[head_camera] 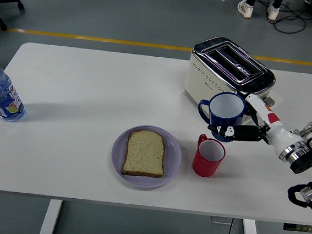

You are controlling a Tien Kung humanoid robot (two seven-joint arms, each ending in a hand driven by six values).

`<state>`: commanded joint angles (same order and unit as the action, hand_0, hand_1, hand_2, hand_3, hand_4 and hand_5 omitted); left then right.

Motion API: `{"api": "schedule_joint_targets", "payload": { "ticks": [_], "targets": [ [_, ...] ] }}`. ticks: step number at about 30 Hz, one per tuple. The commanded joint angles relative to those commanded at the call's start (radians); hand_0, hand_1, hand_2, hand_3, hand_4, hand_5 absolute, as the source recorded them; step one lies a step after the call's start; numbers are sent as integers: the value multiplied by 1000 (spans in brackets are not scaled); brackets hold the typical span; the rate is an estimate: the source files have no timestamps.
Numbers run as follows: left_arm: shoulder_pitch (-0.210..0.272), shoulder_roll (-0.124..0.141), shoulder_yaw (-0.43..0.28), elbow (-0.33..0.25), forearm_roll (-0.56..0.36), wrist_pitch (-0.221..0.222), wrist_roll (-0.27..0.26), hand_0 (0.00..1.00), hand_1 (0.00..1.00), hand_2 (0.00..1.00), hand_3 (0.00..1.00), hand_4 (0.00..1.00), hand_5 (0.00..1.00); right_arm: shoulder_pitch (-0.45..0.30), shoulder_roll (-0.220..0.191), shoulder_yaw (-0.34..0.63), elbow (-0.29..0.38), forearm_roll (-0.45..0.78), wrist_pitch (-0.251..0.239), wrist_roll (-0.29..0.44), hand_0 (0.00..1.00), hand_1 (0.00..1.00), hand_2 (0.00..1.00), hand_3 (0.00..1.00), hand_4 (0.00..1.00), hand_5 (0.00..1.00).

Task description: Pick up the cup,pour liquid into bread,place the cup on the desk

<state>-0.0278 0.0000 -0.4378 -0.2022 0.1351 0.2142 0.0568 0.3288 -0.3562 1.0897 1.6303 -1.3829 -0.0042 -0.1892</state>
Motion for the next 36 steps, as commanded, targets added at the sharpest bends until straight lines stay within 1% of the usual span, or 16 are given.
{"api": "schedule_joint_targets", "payload": {
  "ticks": [1, 4, 6, 7, 9, 12, 13, 15, 18, 19, 23, 25, 28, 33, 36],
  "targets": [
    [0, 0, -1, 0, 0, 0, 0, 645, 666, 692, 525, 245, 851, 10, 3, -9, -7, -6, -3, -5, 244, 243, 457, 483, 727, 2],
    [0, 0, -4, 0, -2, 0, -1, 645, 666, 692, 525, 245, 851, 72, 22, -58, -50, -63, -18, -37, 244, 243, 457, 483, 727, 2],
    [1, 0, -2, 0, -3, 0, -1, 645, 666, 692, 525, 245, 851, 124, 44, -97, -80, -94, -34, -56, 244, 243, 457, 483, 727, 2],
    [1, 0, -2, 0, -3, 0, -1, 645, 666, 691, 525, 245, 852, 134, 47, -102, -83, -97, -36, -58, 251, 244, 459, 485, 713, 2],
    [1, 0, -2, -1, -4, 1, -1, 645, 666, 691, 525, 245, 852, 180, 67, -140, -103, -131, -53, -66, 251, 244, 459, 485, 713, 2],
    [2, 0, -1, 0, -5, 1, -1, 645, 666, 691, 525, 245, 852, 227, 81, -186, -118, -179, -71, -75, 251, 244, 459, 485, 713, 2],
    [2, 0, -2, 0, -5, 1, -2, 645, 666, 691, 525, 245, 851, 249, 85, -213, -127, -210, -90, -83, 280, 256, 473, 488, 698, 2],
    [1, 0, -4, 0, -5, 1, -2, 645, 666, 691, 525, 245, 851, 272, 86, -248, -136, -256, -110, -92, 280, 256, 473, 488, 698, 2],
    [0, 0, -9, 0, -5, 3, -5, 645, 666, 691, 525, 245, 851, 320, 82, -334, -160, -343, -147, -111, 280, 256, 473, 488, 698, 2],
    [0, 0, -10, 0, -5, 3, -5, 644, 666, 691, 526, 245, 851, 330, 82, -358, -165, -357, -152, -113, 349, 314, 502, 502, 657, 2],
    [1, 0, -11, 1, -4, 4, -5, 644, 666, 691, 526, 245, 851, 371, 83, -447, -202, -443, -160, -122, 349, 314, 502, 502, 657, 2],
    [1, 0, -11, 1, -4, 4, -5, 645, 666, 691, 526, 246, 851, 380, 84, -465, -209, -467, -164, -125, 369, 328, 505, 506, 654, 2],
    [2, 0, -10, 1, -5, 5, -6, 645, 666, 691, 526, 246, 851, 403, 83, -512, -218, -534, -175, -127, 369, 328, 505, 506, 654, 2],
    [2, 0, -8, 1, -6, 4, -5, 644, 665, 689, 525, 245, 850, 447, 81, -586, -223, -646, -212, -112, 392, 335, 510, 510, 660, 2],
    [2, 0, -6, 1, -8, 4, -5, 644, 665, 689, 525, 245, 850, 476, 77, -639, -225, -714, -253, -113, 392, 335, 510, 510, 660, 2]
  ]
}}
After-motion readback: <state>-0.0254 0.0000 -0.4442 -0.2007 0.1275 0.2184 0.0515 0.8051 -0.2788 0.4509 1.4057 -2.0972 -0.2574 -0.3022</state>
